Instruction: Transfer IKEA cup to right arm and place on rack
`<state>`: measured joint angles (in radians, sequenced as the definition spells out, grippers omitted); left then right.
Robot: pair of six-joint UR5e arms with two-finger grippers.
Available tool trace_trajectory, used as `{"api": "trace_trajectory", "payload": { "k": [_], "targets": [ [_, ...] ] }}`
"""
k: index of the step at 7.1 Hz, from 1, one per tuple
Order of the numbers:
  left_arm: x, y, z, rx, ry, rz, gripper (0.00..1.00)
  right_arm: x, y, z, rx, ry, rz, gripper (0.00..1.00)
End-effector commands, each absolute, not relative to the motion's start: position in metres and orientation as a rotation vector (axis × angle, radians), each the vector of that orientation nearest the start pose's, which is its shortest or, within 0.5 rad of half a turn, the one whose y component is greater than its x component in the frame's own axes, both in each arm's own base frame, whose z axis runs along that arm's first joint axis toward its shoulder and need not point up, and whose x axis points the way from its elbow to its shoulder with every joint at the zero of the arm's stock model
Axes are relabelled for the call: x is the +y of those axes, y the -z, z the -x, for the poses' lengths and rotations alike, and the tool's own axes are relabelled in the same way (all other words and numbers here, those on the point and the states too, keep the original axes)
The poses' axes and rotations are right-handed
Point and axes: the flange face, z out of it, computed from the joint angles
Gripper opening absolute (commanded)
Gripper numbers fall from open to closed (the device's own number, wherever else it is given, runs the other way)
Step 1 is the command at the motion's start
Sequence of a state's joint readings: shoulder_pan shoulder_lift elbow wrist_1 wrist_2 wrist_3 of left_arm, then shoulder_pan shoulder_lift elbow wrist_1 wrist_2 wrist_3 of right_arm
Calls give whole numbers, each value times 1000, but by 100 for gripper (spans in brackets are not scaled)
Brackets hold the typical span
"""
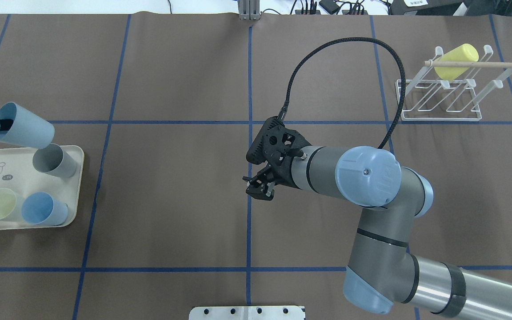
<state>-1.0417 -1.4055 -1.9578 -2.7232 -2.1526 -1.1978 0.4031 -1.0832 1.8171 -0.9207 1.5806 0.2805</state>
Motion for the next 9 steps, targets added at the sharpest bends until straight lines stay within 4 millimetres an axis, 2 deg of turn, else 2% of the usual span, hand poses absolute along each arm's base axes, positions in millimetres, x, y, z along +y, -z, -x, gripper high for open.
{"api": "trace_trajectory", "payload": {
  "k": [1, 2, 3, 5, 7, 9],
  "targets": [
    [-381, -344, -184, 1532, 144, -365, 0, -326, -205, 538, -1074, 716, -1186, 99],
    [-380, -317, -213, 1600, 143, -313, 0, -310, -209, 550, -1134, 685, -1247, 99],
    [-374, -300, -240, 1639, 133, -293, 0, -302, -214, 556, -1182, 660, -1289, 99],
    [-355, -279, -298, 1685, 136, -289, 0, -298, -233, 562, -1267, 608, -1372, 99],
    [-340, -270, -328, 1706, 122, -273, 0, -298, -229, 561, -1288, 597, -1392, 99],
    [-340, -265, -364, 1710, 137, -275, 0, -297, -227, 561, -1292, 596, -1393, 99]
  ]
}}
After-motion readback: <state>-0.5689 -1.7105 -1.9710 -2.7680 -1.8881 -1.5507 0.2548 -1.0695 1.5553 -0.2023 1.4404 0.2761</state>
